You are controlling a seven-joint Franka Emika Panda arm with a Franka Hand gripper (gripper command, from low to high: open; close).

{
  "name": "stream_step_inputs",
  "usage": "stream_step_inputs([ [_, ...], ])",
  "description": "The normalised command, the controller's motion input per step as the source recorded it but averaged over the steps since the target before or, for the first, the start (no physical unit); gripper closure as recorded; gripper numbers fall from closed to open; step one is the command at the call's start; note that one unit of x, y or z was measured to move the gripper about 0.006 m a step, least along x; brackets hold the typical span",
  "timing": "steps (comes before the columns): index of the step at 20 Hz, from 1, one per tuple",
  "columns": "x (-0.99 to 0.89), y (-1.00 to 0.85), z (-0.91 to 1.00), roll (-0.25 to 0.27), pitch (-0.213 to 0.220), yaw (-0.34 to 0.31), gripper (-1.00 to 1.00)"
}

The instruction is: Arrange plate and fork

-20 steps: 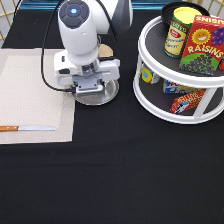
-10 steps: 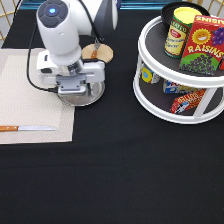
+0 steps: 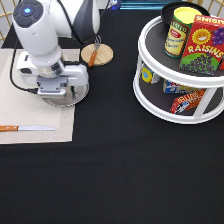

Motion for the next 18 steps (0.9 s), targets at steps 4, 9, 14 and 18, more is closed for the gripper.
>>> stream_step_inputs([
  [4, 0.36, -0.95, 0.08, 0.078, 0.063, 0.015, -1.0],
  [9, 0.3, -0.93, 0.09, 0.068, 0.057, 0.06, -1.0],
  [14, 0.27, -0.89, 0.1, 0.06, 0.056, 0.097, -1.0],
  [18, 0.23, -0.9, 0.05, 0.069, 0.085, 0.084, -1.0],
])
